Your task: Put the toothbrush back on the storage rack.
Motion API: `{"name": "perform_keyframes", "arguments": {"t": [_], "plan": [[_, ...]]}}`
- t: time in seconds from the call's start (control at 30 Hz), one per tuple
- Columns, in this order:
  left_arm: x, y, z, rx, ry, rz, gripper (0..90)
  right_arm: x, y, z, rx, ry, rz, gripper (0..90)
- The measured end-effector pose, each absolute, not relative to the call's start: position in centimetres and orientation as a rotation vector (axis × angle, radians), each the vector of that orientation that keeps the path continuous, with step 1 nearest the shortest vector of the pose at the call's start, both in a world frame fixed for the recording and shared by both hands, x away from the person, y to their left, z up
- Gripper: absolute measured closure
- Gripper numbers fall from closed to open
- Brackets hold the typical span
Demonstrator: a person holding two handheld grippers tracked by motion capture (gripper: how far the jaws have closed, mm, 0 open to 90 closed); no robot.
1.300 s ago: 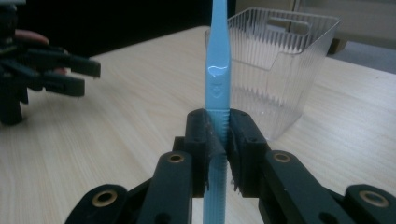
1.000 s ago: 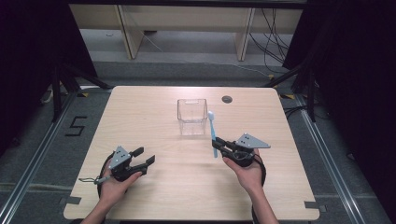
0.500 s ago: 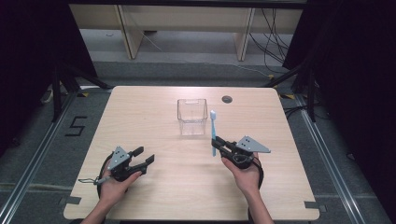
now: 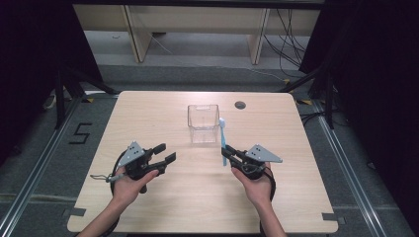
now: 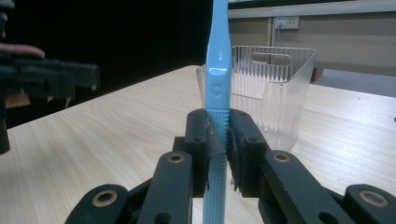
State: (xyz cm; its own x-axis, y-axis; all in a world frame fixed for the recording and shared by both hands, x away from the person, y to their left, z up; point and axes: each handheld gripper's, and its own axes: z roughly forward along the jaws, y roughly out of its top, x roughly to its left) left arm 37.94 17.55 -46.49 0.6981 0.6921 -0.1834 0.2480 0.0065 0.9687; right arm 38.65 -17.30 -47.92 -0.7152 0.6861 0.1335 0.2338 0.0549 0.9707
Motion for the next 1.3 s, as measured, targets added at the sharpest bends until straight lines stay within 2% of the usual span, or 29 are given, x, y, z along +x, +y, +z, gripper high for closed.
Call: {"name": "perform_keyframes", "arguments": {"t": [0.23,0.43,0.73,0.93,1.1,1.3], "plan": [[39.1,14.3,-44.0,1.585,0.729,0.315,45.1,38.7,-16.4,-47.7,0.913,1.965,1.703,79.1],[39.9,11.9,-43.0,1.609,0.700,0.282,47.9,38.7,-15.6,-47.8,0.891,1.981,1.698,79.0],[41.3,10.3,-42.7,1.584,0.726,0.177,55.0,38.5,-14.6,-47.6,0.862,1.993,1.639,79.0],[41.7,9.6,-42.6,1.585,0.719,0.162,58.0,38.6,-13.9,-47.7,0.855,2.001,1.651,79.0],[42.0,9.5,-42.6,1.589,0.714,0.162,63.7,38.6,-13.5,-47.7,0.855,1.996,1.647,79.0],[42.2,9.6,-42.5,1.584,0.703,0.171,74.6,38.7,-12.8,-47.6,0.862,2.011,1.634,79.0]]}}
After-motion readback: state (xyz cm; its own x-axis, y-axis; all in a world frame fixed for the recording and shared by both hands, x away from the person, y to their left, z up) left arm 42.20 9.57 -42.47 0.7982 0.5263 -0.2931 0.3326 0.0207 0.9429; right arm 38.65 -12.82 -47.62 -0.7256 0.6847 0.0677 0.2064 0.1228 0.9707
